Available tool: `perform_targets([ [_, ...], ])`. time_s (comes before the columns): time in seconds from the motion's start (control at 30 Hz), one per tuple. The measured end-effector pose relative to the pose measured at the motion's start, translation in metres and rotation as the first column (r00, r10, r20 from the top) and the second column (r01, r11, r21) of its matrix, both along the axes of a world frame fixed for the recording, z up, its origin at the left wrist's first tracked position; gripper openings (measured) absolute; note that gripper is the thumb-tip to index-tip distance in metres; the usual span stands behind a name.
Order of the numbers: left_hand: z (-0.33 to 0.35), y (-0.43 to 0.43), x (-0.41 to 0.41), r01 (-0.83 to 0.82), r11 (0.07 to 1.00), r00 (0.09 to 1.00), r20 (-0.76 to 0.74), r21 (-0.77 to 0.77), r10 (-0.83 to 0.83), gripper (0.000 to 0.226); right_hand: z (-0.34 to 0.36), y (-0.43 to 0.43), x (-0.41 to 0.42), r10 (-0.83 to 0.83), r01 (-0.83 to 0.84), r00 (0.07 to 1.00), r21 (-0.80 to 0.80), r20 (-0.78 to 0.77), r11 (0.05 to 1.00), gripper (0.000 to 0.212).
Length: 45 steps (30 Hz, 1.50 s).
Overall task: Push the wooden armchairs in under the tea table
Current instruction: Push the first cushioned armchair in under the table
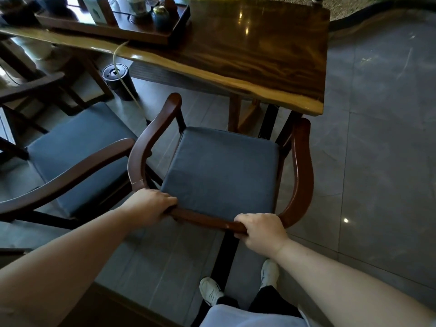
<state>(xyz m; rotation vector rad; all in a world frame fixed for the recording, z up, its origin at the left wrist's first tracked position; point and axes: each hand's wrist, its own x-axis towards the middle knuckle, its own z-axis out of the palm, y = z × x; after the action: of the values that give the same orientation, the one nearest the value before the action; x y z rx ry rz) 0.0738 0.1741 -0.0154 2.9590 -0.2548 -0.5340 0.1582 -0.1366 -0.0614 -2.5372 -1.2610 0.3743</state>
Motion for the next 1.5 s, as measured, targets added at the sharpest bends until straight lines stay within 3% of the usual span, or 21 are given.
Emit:
perform_targets([
  [0.43,-0.009,0.002,-0.012,-0.034,0.999,0.999,-0.013,-0.01,0.034,0.008,-0.001,0.008,0.005,0.224,-0.237,0.97,-0.164,-0.095,0.958,0.028],
  [0.53,-0.003,-0.011,-0.01,-0.1,0.994,0.992,-0.067,0.041,0.103,0.012,0.005,0.003,0.021,0.252,-0.306,0.921,-0.151,-0.297,0.94,0.039],
  [0.63,0.001,-0.024,-0.011,-0.127,0.984,0.984,-0.107,0.127,0.141,0.026,0.001,-0.023,0.061,0.268,-0.418,0.853,-0.278,-0.448,0.865,0.057],
  [0.77,-0.005,-0.065,-0.008,-0.097,0.991,0.995,-0.029,0.093,0.1,0.034,-0.021,-0.066,0.113,0.436,-0.53,0.848,-0.471,-0.301,0.705,0.045],
  [0.87,-0.018,-0.099,-0.003,-0.136,0.983,0.987,-0.07,0.123,0.145,0.028,-0.03,-0.068,0.137,0.556,-0.571,0.803,-0.541,-0.213,0.617,0.047],
  [1.03,-0.027,-0.099,-0.006,-0.183,0.973,0.981,-0.041,0.141,0.19,0.034,-0.023,-0.057,0.161,0.67,-0.679,0.687,-0.576,-0.281,0.455,0.044],
  [1.2,-0.023,-0.103,0.001,-0.196,0.974,0.977,-0.057,0.114,0.203,0.033,-0.029,-0.057,0.169,0.635,-0.686,0.692,-0.587,-0.343,0.431,0.038],
  [1.5,-0.025,-0.127,0.019,-0.208,0.976,0.978,-0.009,0.06,0.209,0.024,-0.033,-0.069,0.204,0.661,-0.66,0.687,-0.639,-0.301,0.395,0.043],
])
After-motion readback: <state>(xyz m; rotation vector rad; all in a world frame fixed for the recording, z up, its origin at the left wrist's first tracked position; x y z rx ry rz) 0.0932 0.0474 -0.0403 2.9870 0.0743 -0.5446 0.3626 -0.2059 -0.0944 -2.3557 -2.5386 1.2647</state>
